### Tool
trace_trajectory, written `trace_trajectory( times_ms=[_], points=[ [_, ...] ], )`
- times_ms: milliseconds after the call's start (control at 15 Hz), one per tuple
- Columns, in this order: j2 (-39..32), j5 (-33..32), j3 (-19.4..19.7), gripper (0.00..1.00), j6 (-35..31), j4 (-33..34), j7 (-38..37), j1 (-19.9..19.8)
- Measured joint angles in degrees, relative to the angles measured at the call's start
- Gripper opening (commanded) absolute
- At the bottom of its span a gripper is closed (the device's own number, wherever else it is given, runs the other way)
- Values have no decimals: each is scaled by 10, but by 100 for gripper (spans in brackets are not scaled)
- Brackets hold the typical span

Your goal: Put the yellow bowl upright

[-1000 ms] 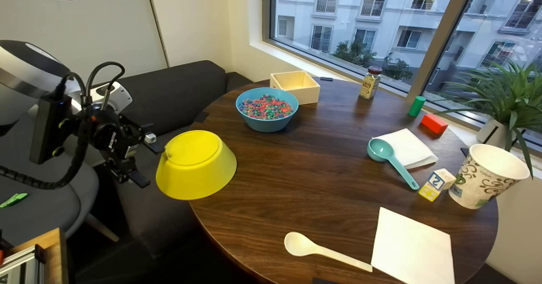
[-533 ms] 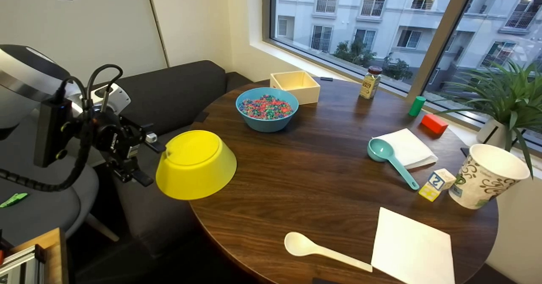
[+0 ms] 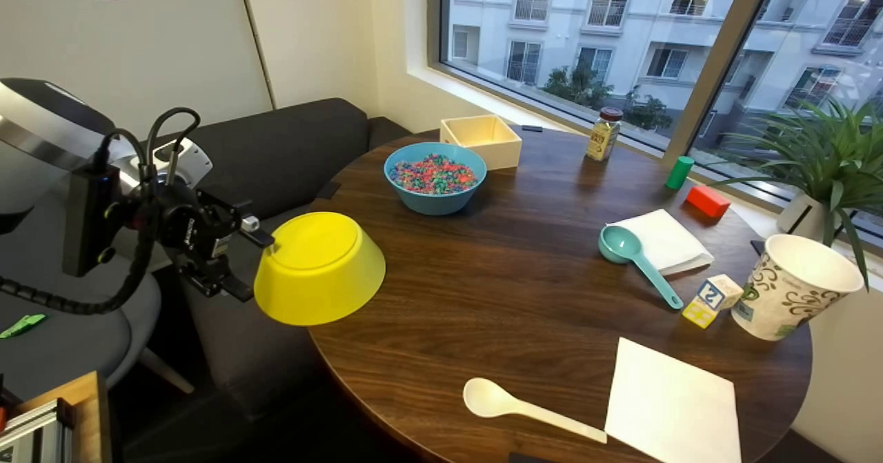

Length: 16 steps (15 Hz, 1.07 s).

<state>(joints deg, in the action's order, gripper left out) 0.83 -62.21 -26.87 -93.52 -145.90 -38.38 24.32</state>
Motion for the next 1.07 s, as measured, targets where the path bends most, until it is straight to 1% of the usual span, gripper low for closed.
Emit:
trace_trajectory(
  times_ms=[333,1067],
  points=[
    [-8,-23,2,100,-22,-8,-18,0],
    [-22,-82,3,100,-22,-18,-32,0]
  ],
)
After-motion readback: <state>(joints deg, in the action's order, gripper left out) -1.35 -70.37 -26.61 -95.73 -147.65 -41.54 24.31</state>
